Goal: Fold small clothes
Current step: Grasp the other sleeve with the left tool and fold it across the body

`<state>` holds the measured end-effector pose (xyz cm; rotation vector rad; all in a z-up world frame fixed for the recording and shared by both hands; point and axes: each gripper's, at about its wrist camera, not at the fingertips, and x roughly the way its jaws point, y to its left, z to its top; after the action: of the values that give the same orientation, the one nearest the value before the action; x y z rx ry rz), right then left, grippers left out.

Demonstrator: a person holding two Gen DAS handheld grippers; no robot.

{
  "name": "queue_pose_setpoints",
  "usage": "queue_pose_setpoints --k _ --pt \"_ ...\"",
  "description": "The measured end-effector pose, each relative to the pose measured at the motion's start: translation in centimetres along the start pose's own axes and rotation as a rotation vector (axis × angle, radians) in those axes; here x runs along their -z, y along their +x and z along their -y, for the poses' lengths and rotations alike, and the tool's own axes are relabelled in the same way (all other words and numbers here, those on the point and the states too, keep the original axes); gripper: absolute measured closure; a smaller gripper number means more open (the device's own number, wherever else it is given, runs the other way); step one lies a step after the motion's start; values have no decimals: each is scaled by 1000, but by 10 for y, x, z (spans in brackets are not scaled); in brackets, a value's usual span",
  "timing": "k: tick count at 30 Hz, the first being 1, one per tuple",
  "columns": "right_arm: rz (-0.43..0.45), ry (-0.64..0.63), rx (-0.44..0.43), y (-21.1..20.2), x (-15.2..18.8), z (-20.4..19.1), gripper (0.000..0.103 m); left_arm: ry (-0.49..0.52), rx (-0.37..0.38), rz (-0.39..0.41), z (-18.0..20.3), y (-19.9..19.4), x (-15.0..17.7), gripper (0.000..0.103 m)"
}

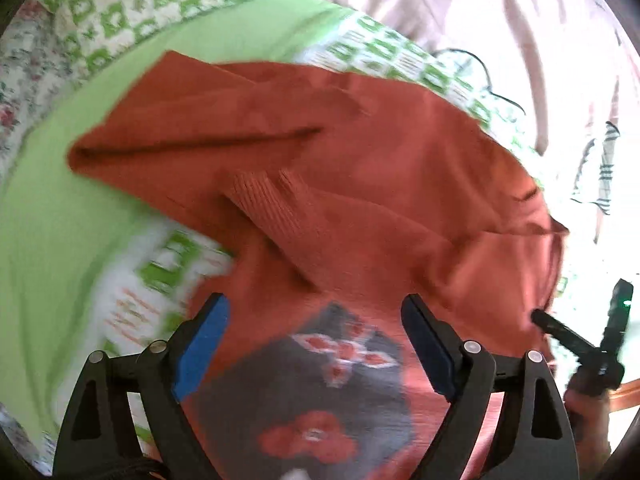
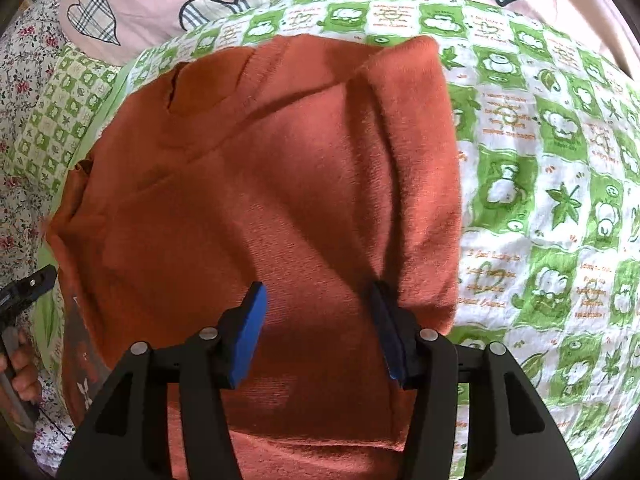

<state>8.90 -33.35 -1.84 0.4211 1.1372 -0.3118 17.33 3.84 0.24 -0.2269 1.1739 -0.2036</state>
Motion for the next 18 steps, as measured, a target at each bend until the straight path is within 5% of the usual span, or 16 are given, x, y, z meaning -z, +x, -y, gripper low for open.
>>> queue_pose_setpoints --k 7,10,13,18 --pt "23 -23 4 -6 0 -11 47 -75 -109 -93 20 46 -17 15" --pt "29 -17 8 -10 2 -10 46 -65 -122 -97 12 49 -14 36" --pt "43 0 12 -16 5 -3 46 -19 -49 -76 0 32 4 42" --pt "62 22 31 -22 6 5 46 -10 57 -82 -22 21 26 36"
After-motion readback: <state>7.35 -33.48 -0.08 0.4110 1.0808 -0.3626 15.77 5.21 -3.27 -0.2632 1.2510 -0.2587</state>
